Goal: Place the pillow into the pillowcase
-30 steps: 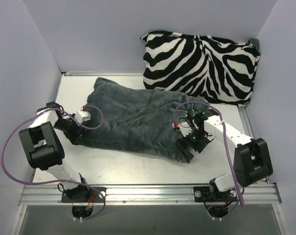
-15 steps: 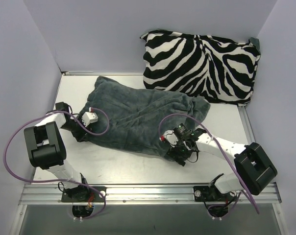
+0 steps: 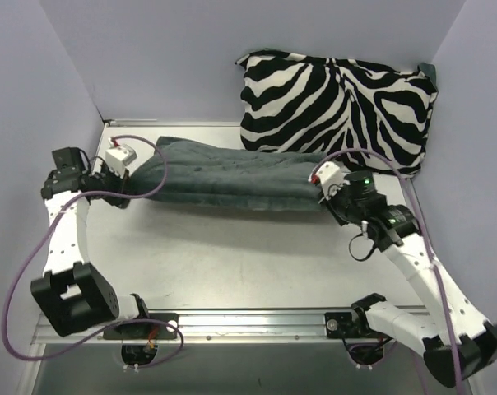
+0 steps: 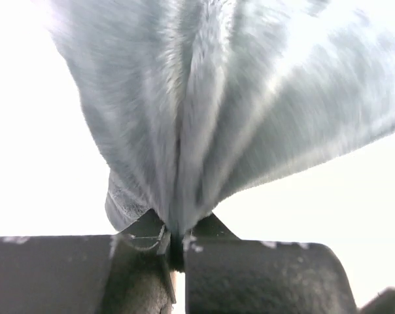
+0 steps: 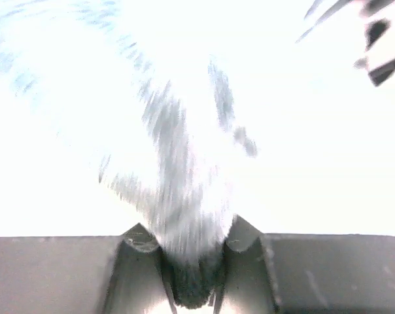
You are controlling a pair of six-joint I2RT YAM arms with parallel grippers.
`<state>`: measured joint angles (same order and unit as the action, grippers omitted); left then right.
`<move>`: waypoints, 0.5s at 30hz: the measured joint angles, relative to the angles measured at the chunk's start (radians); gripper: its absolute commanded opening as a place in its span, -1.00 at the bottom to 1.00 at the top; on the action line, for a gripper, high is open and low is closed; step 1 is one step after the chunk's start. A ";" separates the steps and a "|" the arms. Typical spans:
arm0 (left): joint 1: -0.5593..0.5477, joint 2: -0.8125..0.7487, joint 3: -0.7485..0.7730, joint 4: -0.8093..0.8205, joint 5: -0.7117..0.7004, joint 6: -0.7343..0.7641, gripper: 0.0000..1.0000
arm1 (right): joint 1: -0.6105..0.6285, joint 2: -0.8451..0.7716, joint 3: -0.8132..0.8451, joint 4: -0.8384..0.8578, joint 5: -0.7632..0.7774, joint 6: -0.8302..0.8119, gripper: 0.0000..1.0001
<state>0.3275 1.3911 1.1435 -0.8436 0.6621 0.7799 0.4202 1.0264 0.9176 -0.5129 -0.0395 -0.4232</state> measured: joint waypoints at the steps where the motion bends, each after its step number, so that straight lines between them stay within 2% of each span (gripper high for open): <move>1: 0.008 -0.040 0.040 -0.002 0.010 -0.032 -1.00 | 0.000 -0.032 0.061 -0.017 0.002 -0.009 -1.00; 7: 0.018 -0.195 0.272 -0.002 0.071 -0.206 -1.00 | -0.002 -0.109 0.367 -0.111 0.082 -0.053 -1.00; 12: 0.018 -0.345 0.362 -0.094 0.104 -0.184 -1.00 | -0.002 -0.123 0.585 -0.271 0.171 -0.063 -1.00; 15: 0.019 -0.426 0.404 -0.174 0.118 -0.125 -1.00 | -0.002 -0.160 0.637 -0.338 0.205 -0.083 -1.00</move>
<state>0.3462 0.9649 1.5475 -1.0176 0.7803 0.6552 0.4183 0.8665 1.5543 -0.8509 0.1658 -0.5064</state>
